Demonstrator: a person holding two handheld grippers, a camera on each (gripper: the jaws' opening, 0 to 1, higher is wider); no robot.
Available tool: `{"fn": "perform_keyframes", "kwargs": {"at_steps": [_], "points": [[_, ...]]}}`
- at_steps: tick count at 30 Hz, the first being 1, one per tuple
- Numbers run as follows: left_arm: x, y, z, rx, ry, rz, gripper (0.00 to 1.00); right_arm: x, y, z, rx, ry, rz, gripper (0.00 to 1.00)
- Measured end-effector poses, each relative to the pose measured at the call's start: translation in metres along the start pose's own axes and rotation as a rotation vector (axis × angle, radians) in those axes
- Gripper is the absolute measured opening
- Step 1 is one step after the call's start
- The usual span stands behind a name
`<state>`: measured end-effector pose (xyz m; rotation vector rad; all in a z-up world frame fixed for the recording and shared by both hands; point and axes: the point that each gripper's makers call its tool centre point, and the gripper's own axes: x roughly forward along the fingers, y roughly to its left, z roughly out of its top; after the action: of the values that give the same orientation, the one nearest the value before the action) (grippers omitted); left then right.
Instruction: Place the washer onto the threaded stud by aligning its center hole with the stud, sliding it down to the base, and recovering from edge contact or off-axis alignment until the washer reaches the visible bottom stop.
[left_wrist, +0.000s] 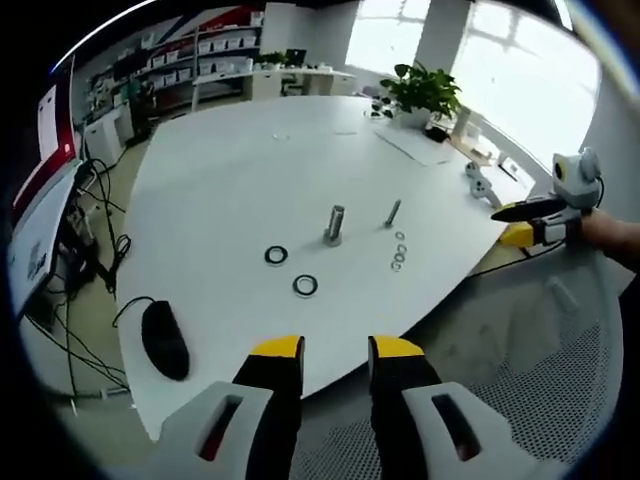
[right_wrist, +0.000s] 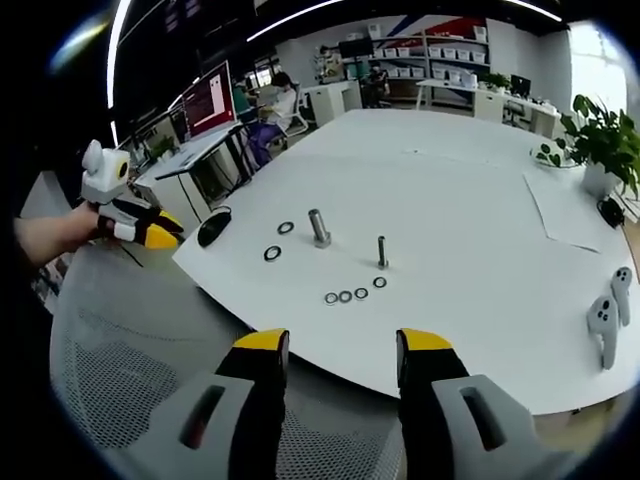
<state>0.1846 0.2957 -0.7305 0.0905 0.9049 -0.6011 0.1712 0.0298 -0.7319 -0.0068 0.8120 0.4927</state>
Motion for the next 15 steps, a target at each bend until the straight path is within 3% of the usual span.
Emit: {"fn": "perform_keyframes", "kwargs": {"at_steps": [4, 10, 15], "points": [[0.006, 0.002, -0.001, 0.045, 0.032, 0.001, 0.24, 0.0, 0.001, 0.0, -0.006, -0.003, 0.005, 0.46], [0.023, 0.003, 0.018, 0.069, 0.016, 0.001, 0.24, 0.0, 0.003, -0.002, -0.001, 0.007, 0.012, 0.45], [0.044, -0.001, 0.026, 0.131, 0.047, -0.017, 0.25, 0.0, 0.001, -0.001, 0.003, -0.001, 0.005, 0.45]]}}
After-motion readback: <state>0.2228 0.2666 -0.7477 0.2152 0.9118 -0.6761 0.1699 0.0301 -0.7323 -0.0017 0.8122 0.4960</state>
